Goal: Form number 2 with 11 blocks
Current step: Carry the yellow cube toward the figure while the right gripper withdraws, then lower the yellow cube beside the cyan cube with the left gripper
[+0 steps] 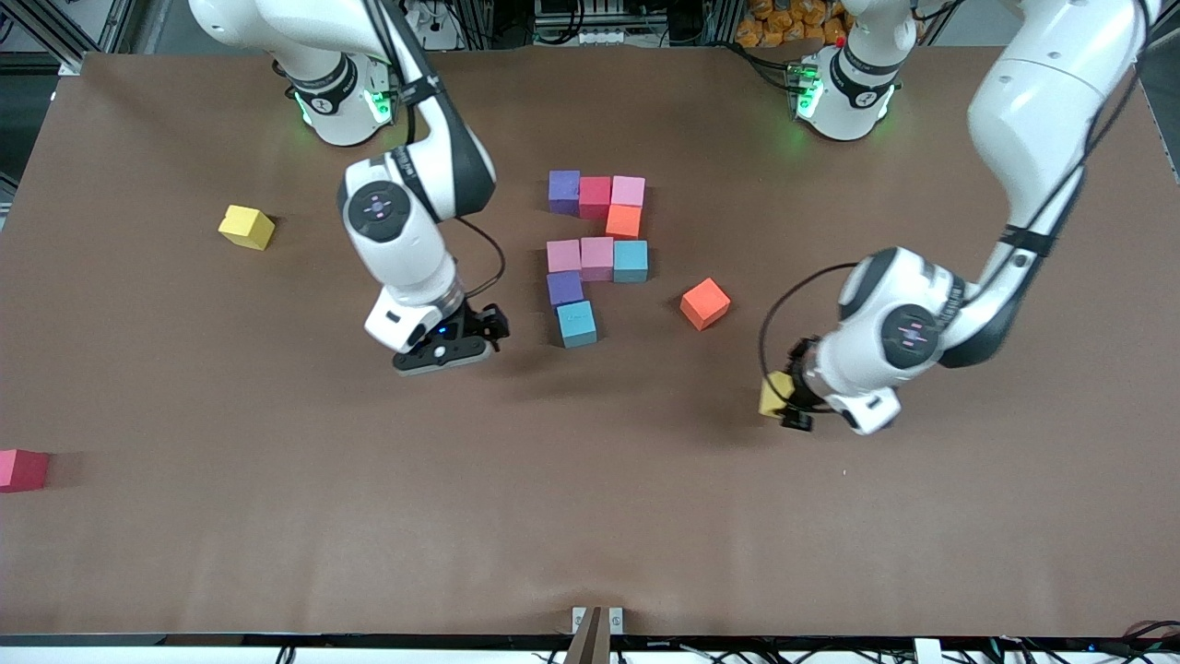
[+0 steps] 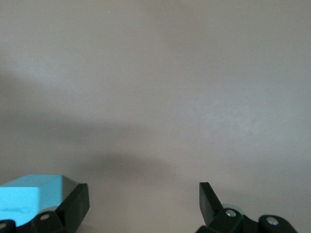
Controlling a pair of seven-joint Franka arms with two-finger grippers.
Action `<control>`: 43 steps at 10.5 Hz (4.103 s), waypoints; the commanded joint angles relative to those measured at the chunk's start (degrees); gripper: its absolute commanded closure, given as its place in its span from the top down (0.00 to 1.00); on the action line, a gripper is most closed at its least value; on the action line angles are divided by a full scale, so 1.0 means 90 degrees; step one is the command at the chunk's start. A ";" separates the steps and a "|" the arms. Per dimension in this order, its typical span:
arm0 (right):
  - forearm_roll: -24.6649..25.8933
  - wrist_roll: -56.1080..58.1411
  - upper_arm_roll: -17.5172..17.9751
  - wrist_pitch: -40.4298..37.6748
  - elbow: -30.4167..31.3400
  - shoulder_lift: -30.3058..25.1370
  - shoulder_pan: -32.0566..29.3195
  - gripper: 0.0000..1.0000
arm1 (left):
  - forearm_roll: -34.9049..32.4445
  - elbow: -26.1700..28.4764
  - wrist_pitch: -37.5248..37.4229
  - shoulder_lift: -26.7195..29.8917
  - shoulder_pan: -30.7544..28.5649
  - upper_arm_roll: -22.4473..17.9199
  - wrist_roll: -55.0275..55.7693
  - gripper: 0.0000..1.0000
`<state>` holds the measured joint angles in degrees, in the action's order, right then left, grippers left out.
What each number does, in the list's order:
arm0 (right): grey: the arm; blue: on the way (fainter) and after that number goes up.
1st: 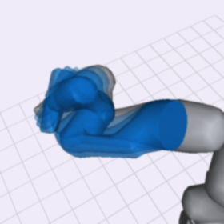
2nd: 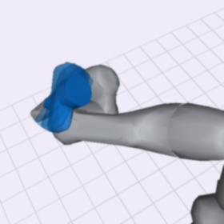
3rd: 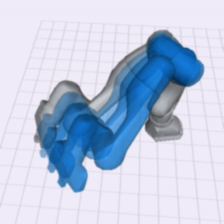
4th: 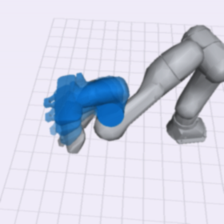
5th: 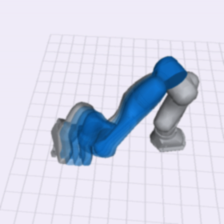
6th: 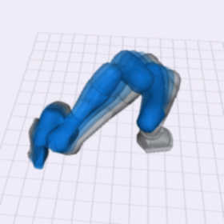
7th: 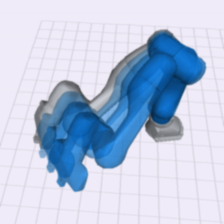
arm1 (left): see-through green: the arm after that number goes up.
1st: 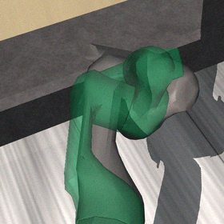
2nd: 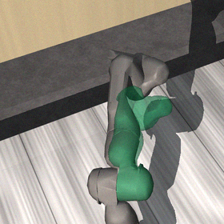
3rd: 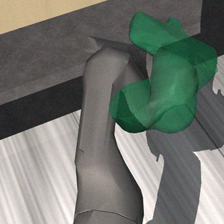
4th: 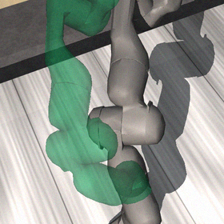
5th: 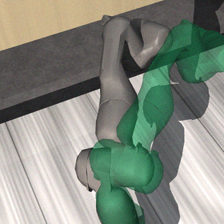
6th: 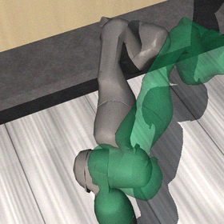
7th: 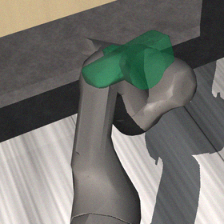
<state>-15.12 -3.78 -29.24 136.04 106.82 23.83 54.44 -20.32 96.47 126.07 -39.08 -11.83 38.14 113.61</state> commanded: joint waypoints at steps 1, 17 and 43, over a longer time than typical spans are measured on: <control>0.0137 0.0771 0.0299 -0.0358 -0.0071 -0.0157 -0.0588 1.00 | -0.0095 0.0121 -0.0209 0.0162 0.0541 0.0039 0.1200 0.00; 0.1376 0.2393 0.3064 -0.2840 -0.1488 -0.0919 -0.4516 1.00 | -0.0135 -0.0230 0.0425 -0.0619 0.3208 -0.0681 0.3461 0.00; 0.1797 0.2413 0.2859 -0.3074 -0.1468 -0.1173 -0.4711 1.00 | -0.0174 -0.1393 0.0494 -0.1264 0.4293 -0.1377 0.3276 0.00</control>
<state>0.05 18.51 -4.36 108.71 93.11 13.97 12.76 -21.28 85.24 130.50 -48.99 25.66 26.22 143.09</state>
